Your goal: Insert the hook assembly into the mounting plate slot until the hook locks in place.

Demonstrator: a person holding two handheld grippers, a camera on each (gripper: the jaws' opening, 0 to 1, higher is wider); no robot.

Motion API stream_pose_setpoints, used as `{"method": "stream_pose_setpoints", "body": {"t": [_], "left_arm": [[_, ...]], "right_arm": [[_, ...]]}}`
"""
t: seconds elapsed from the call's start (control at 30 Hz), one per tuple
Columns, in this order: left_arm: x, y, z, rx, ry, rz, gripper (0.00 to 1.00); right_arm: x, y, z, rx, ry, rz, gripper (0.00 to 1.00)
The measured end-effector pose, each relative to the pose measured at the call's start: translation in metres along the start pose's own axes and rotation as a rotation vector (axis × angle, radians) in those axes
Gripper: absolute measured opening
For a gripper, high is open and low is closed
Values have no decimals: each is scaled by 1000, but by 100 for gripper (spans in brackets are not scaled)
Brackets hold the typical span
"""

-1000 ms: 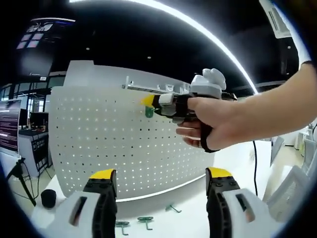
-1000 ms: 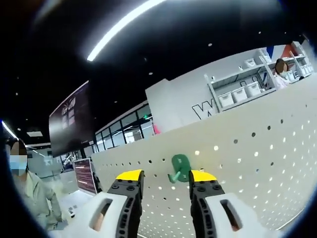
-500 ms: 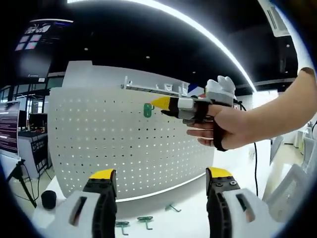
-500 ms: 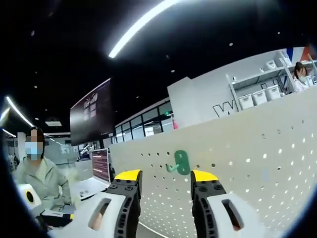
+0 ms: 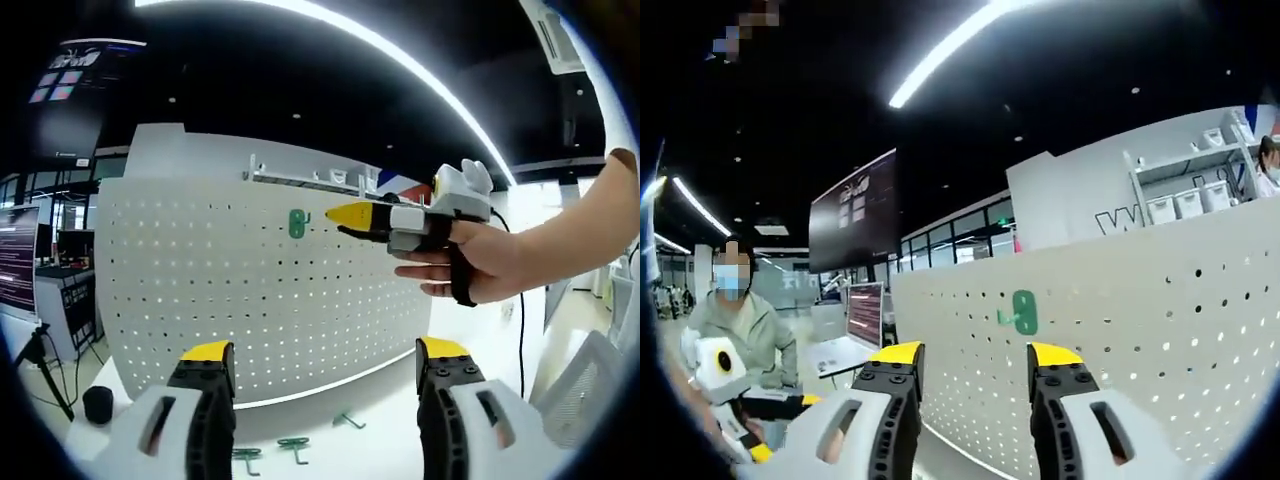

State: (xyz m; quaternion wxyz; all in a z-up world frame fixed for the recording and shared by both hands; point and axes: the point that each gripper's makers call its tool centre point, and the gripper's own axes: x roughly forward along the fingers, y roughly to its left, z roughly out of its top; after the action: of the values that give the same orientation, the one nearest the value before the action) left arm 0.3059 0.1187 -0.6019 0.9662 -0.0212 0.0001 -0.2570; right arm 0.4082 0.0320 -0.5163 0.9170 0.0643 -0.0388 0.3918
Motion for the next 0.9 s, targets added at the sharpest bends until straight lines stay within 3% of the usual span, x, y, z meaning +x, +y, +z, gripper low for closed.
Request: {"method": "stream_pose_setpoints", "body": {"t": [0.5,0.9], "left_arm": [[0,-2,0,2,5,-16,76],[-1,3,0,2,9,-10,76]], "right_arm": [[-54,1,-24,-17,64,28,44],[-91,-4,-41,-13,99,-2,47]]}}
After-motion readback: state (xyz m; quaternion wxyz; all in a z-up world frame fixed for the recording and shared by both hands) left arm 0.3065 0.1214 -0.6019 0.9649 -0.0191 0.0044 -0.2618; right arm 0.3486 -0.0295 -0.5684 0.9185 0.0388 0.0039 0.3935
